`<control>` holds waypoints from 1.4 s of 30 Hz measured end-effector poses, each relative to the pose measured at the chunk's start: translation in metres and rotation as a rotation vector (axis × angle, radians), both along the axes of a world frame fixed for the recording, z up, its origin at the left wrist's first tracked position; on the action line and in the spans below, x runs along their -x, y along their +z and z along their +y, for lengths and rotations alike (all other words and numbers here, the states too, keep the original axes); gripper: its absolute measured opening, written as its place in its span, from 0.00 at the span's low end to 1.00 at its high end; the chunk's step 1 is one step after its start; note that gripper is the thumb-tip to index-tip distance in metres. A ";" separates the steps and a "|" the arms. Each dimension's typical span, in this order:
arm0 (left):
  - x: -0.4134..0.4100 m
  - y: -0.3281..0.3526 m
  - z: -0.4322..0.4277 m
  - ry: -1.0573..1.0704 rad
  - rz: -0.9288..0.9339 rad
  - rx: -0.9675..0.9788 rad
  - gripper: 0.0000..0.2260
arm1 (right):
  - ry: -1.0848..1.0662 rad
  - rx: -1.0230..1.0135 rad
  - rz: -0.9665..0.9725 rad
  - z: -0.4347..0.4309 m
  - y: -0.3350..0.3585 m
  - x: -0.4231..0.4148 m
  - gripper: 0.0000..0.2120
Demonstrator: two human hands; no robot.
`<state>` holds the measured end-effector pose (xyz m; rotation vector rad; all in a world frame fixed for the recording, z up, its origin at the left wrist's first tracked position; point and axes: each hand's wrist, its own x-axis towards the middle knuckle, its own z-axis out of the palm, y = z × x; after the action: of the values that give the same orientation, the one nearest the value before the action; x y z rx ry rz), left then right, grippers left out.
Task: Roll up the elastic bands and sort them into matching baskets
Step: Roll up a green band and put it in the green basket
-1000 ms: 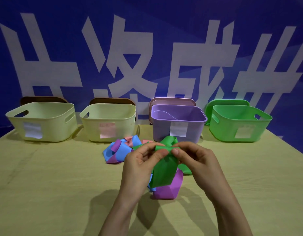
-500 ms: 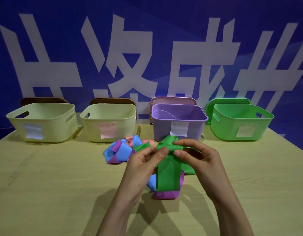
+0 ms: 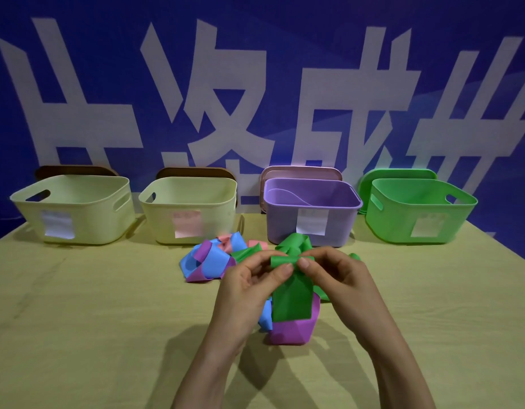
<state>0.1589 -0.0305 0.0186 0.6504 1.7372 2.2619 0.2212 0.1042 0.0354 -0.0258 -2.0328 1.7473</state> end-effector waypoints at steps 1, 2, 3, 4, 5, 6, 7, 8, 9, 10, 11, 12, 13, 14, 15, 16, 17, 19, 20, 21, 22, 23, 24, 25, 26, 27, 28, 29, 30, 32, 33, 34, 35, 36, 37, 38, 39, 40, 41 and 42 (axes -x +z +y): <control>0.000 -0.001 0.000 0.016 0.017 0.010 0.17 | -0.008 -0.013 -0.003 -0.001 0.000 0.001 0.09; 0.000 -0.002 0.000 0.028 0.027 0.016 0.17 | -0.015 -0.021 0.000 -0.001 -0.001 0.002 0.09; 0.001 -0.003 0.000 0.034 0.029 0.018 0.16 | -0.023 -0.027 0.006 -0.001 -0.002 0.002 0.08; 0.001 -0.003 0.000 0.034 0.026 0.017 0.16 | -0.031 -0.029 0.012 -0.001 -0.003 0.003 0.09; 0.002 -0.003 0.000 0.028 0.022 0.018 0.16 | -0.036 -0.021 0.019 -0.001 -0.004 0.003 0.09; 0.002 -0.003 0.000 0.019 0.015 0.019 0.17 | -0.039 -0.002 0.025 -0.002 -0.004 0.004 0.08; 0.002 -0.003 0.000 0.007 0.004 0.018 0.17 | -0.042 0.026 0.031 -0.002 -0.005 0.004 0.08; 0.002 -0.003 0.000 -0.006 -0.012 0.013 0.18 | -0.044 0.050 0.035 -0.002 -0.005 0.005 0.07; 0.002 -0.002 0.001 -0.016 -0.032 0.004 0.18 | -0.044 0.065 0.037 -0.002 -0.006 0.006 0.07; 0.002 -0.002 0.000 -0.026 -0.054 -0.009 0.17 | -0.042 0.070 0.039 -0.002 -0.006 0.006 0.07; 0.002 -0.002 0.000 -0.036 -0.071 -0.018 0.17 | -0.040 0.065 0.042 -0.002 -0.007 0.006 0.07; 0.001 -0.001 0.000 -0.048 -0.084 -0.023 0.17 | -0.040 0.053 0.048 -0.001 -0.007 0.007 0.06; 0.001 0.000 0.000 -0.058 -0.098 -0.026 0.17 | -0.041 0.043 0.054 0.000 -0.007 0.007 0.07; 0.001 0.000 -0.001 -0.067 -0.115 -0.033 0.16 | -0.039 0.042 0.059 0.001 -0.006 0.007 0.07; 0.001 0.001 -0.001 -0.070 -0.129 -0.036 0.17 | -0.033 0.052 0.062 0.002 -0.006 0.006 0.08; 0.001 0.001 -0.001 -0.067 -0.137 -0.033 0.18 | -0.022 0.063 0.064 0.003 -0.006 0.006 0.09; 0.001 0.001 0.000 -0.060 -0.139 -0.026 0.20 | -0.011 0.071 0.066 0.004 -0.005 0.005 0.09; 0.002 0.001 0.001 -0.043 -0.138 -0.026 0.21 | 0.015 0.082 0.074 0.004 -0.006 0.004 0.09; 0.002 0.001 0.002 -0.036 -0.135 -0.031 0.20 | 0.030 0.094 0.076 0.004 -0.006 0.004 0.10; 0.003 0.000 0.002 -0.028 -0.132 -0.035 0.18 | 0.043 0.103 0.074 0.004 -0.007 0.004 0.11; 0.003 0.000 0.002 -0.026 -0.128 -0.040 0.16 | 0.050 0.102 0.069 0.005 -0.007 0.004 0.12; 0.003 0.000 0.002 -0.028 -0.123 -0.047 0.14 | 0.054 0.095 0.060 0.005 -0.007 0.004 0.12; 0.003 0.000 0.002 -0.031 -0.115 -0.051 0.13 | 0.061 0.090 0.051 0.005 -0.007 0.004 0.13; 0.003 -0.001 0.002 -0.028 -0.104 -0.050 0.13 | 0.069 0.091 0.041 0.004 -0.006 0.003 0.13; 0.003 -0.003 0.001 -0.017 -0.090 -0.047 0.13 | 0.075 0.091 0.031 0.004 -0.006 0.003 0.12; 0.004 -0.004 0.001 -0.002 -0.074 -0.042 0.14 | 0.074 0.086 0.020 0.003 -0.006 0.004 0.12; 0.005 -0.005 0.001 0.008 -0.059 -0.039 0.15 | 0.066 0.077 0.004 0.002 -0.006 0.005 0.12; 0.005 -0.006 0.001 0.016 -0.047 -0.040 0.16 | 0.055 0.069 -0.015 0.001 -0.006 0.005 0.12; 0.005 -0.007 0.000 0.017 -0.038 -0.042 0.16 | 0.048 0.069 -0.031 0.000 -0.007 0.006 0.10; 0.006 -0.008 0.000 0.017 -0.025 -0.037 0.15 | 0.056 0.082 -0.039 -0.001 -0.008 0.008 0.08; 0.006 -0.008 -0.001 0.018 -0.019 -0.034 0.14 | 0.059 0.085 -0.037 -0.002 -0.008 0.008 0.08; 0.006 -0.008 -0.002 0.020 -0.012 -0.031 0.14 | 0.059 0.083 -0.033 -0.002 -0.008 0.008 0.07; 0.006 -0.008 -0.003 0.023 -0.003 -0.028 0.13 | 0.060 0.081 -0.028 -0.002 -0.009 0.008 0.07; 0.006 -0.008 -0.004 0.025 0.005 -0.026 0.13 | 0.057 0.072 -0.023 -0.003 -0.009 0.008 0.07; 0.007 -0.007 -0.004 0.027 0.014 -0.022 0.13 | 0.048 0.067 -0.019 -0.003 -0.010 0.008 0.07; 0.007 -0.007 -0.004 0.026 0.021 -0.017 0.14 | 0.036 0.063 -0.013 -0.003 -0.011 0.008 0.08; 0.007 -0.007 -0.005 0.025 0.023 -0.012 0.14 | 0.024 0.067 -0.007 -0.004 -0.011 0.007 0.07; 0.007 -0.006 -0.005 0.019 0.018 -0.008 0.15 | 0.016 0.077 -0.001 -0.004 -0.011 0.008 0.06; 0.007 -0.006 -0.005 0.011 0.009 -0.004 0.16 | 0.012 0.092 0.003 -0.005 -0.011 0.008 0.05; 0.007 -0.005 -0.005 -0.002 -0.002 -0.001 0.16 | 0.009 0.105 0.003 -0.005 -0.012 0.008 0.04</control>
<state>0.1522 -0.0352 0.0132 0.6496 1.7345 2.2612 0.2128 0.0991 0.0236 -0.0466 -1.9401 1.8568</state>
